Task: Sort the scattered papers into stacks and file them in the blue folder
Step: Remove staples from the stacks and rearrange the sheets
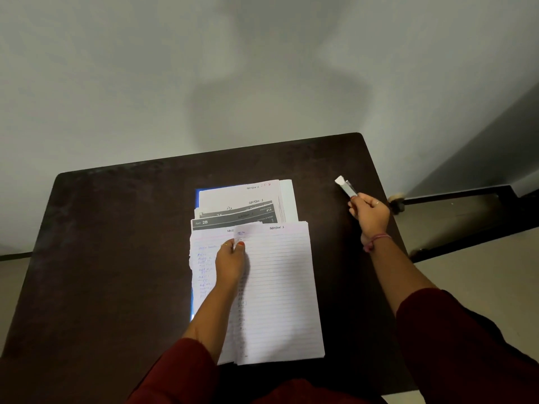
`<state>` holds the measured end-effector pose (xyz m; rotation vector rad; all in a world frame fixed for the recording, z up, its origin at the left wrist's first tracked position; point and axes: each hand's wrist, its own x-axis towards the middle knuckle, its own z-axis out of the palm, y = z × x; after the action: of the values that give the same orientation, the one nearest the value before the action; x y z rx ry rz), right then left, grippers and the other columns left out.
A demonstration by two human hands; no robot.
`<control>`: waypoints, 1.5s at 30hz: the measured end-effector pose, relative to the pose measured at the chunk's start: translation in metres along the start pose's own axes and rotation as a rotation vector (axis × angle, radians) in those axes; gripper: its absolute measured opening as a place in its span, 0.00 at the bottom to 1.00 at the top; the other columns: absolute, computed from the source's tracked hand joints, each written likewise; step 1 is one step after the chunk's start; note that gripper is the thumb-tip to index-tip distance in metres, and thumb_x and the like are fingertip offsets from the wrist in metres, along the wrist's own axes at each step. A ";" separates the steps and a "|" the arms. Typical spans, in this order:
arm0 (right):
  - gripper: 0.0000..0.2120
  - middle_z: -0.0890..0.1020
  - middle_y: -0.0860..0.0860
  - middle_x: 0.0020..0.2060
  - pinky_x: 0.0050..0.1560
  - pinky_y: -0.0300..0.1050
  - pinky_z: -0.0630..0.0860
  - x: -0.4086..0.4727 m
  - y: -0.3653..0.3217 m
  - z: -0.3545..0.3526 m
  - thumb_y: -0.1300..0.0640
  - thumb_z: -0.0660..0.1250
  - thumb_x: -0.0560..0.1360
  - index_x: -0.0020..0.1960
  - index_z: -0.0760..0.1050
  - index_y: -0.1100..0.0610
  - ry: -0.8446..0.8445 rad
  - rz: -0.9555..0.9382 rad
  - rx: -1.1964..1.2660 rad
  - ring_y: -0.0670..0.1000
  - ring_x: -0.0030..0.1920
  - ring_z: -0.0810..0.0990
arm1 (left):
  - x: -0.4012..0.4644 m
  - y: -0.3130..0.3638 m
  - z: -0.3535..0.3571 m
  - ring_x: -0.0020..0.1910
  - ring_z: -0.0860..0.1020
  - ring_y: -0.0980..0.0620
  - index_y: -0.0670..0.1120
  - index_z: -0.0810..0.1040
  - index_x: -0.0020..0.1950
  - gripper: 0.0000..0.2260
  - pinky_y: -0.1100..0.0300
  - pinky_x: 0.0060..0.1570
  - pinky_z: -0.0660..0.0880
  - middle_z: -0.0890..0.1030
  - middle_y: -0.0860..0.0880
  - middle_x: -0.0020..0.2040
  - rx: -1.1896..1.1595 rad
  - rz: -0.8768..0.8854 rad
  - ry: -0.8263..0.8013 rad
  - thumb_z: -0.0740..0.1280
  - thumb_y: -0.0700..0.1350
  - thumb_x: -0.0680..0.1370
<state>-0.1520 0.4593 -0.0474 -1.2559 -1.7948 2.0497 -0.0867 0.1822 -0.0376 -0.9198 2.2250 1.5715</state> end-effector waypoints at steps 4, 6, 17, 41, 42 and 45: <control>0.10 0.82 0.55 0.45 0.43 0.36 0.80 -0.034 0.004 0.001 0.64 0.69 0.74 0.55 0.77 0.64 -0.122 0.171 0.350 0.48 0.44 0.83 | -0.008 0.003 -0.004 0.55 0.78 0.43 0.40 0.77 0.59 0.11 0.49 0.59 0.74 0.81 0.42 0.54 -0.069 0.055 -0.023 0.59 0.43 0.82; 0.07 0.82 0.56 0.46 0.43 0.37 0.80 -0.053 0.007 0.002 0.64 0.68 0.75 0.53 0.78 0.62 -0.181 0.222 0.475 0.48 0.45 0.83 | -0.012 0.003 -0.008 0.55 0.78 0.45 0.41 0.77 0.58 0.10 0.50 0.60 0.74 0.81 0.43 0.54 -0.113 0.081 -0.037 0.60 0.43 0.82; 0.09 0.84 0.53 0.45 0.45 0.36 0.79 -0.137 0.003 0.016 0.68 0.65 0.75 0.52 0.78 0.59 -0.413 0.095 0.462 0.47 0.46 0.83 | -0.031 -0.003 -0.043 0.56 0.79 0.49 0.44 0.77 0.59 0.10 0.51 0.61 0.74 0.81 0.48 0.56 -0.214 0.163 -0.109 0.59 0.43 0.82; 0.13 0.82 0.53 0.53 0.53 0.39 0.78 -0.205 0.030 0.101 0.66 0.66 0.75 0.57 0.75 0.55 -0.953 -0.244 -0.261 0.50 0.56 0.81 | -0.032 -0.051 -0.108 0.42 0.79 0.55 0.42 0.71 0.57 0.05 0.65 0.40 0.77 0.81 0.48 0.48 -0.281 0.111 -0.085 0.60 0.40 0.82; 0.13 0.82 0.53 0.53 0.53 0.39 0.78 -0.203 0.029 0.104 0.66 0.66 0.75 0.57 0.75 0.54 -0.946 -0.247 -0.280 0.50 0.56 0.81 | -0.032 -0.052 -0.108 0.43 0.79 0.54 0.43 0.71 0.57 0.05 0.62 0.42 0.77 0.81 0.48 0.48 -0.269 0.117 -0.082 0.61 0.41 0.81; 0.13 0.82 0.52 0.53 0.58 0.40 0.77 -0.198 0.027 0.113 0.65 0.66 0.76 0.56 0.74 0.52 -0.944 -0.273 -0.321 0.49 0.57 0.80 | -0.029 -0.054 -0.109 0.46 0.79 0.52 0.43 0.71 0.58 0.06 0.58 0.47 0.77 0.80 0.49 0.48 -0.223 0.118 -0.078 0.61 0.42 0.81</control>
<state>-0.0879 0.2482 0.0182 0.0402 -2.5344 2.4276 -0.0151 0.0807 -0.0210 -0.7797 2.1166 1.9052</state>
